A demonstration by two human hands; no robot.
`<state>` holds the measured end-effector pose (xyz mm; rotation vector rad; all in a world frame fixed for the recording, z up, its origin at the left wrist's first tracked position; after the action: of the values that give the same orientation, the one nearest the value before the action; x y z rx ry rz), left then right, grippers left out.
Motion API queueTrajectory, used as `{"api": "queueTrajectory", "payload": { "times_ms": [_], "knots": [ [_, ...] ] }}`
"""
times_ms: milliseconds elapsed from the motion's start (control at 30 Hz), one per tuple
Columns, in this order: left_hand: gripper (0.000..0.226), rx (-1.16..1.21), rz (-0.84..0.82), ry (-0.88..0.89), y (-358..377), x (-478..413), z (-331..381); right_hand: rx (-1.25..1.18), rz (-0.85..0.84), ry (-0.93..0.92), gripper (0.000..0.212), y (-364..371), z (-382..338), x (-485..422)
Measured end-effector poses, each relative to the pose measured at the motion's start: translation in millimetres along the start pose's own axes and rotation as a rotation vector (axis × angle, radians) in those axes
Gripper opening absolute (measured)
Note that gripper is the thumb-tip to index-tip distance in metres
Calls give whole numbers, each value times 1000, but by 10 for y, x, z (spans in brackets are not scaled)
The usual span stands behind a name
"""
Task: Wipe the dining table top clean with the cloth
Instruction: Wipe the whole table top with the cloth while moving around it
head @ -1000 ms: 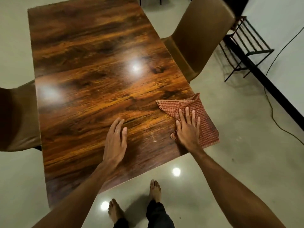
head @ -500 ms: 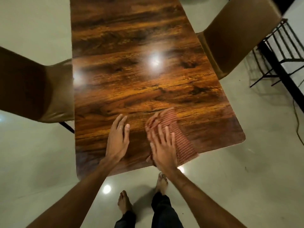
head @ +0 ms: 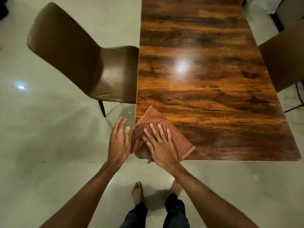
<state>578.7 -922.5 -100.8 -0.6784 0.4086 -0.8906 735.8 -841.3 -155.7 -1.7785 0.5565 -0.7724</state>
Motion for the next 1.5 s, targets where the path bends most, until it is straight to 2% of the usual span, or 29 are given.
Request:
{"api": "queueTrajectory", "payload": {
  "times_ms": [133,200,267,300,433,567,667,700,767,867,933,1033,1100,1167,1267,1333,1433,1500],
  "knots": [
    [49,0,25,-34,-219,154,-299,18,-8,100,60,-103,-281,-564],
    [52,11,31,-52,-270,224,-371,44,3,115,66,18,-490,-380],
    [55,18,46,-71,-340,268,-416,75,9,57,77,209,-699,23],
    [56,21,53,-79,-363,289,-427,72,8,28,76,280,-724,234],
    [56,22,63,-66,-370,314,-383,51,22,19,59,240,-263,619],
    [51,18,67,-47,-269,307,-211,-9,34,216,57,149,21,676],
    [50,7,38,-24,-51,327,62,-16,38,84,57,216,-169,741],
    [50,7,25,-11,22,330,165,-13,40,36,57,201,-79,766],
    [50,9,-1,13,234,324,411,-52,69,81,57,62,513,804],
    [51,-1,-53,28,603,370,765,-130,111,373,56,-157,1605,929],
    [52,0,-82,43,903,393,1056,-134,123,453,56,-218,1903,973],
    [50,-21,-144,74,1363,451,1461,-97,88,255,59,-151,1755,1024],
    [50,-35,-192,103,1673,478,1730,-82,90,160,58,-184,2022,1147],
    [49,-39,-228,124,1930,494,1974,-96,143,273,57,-326,2735,1289],
    [49,-43,-248,151,2204,514,2272,-202,181,586,56,-516,3822,1577],
    [49,-58,-256,165,2367,516,2462,-212,194,662,55,-559,3999,1599],
    [51,-76,-299,191,2610,545,2709,-162,138,481,58,-459,3592,1505],
    [53,-86,-321,216,2747,539,2862,-146,126,334,58,-457,3603,1536]
  ]
}}
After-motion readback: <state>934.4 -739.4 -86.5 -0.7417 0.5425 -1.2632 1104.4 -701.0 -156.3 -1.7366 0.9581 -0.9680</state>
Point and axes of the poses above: each hand's wrist, its own x-axis away from the middle knuckle, its own y-axis out of the palm, z = x × y, the point moved 9 cm from there along -x, towards the middle knuckle, and after that the axes turned 11 degrees about y, right-handed, at the moved point
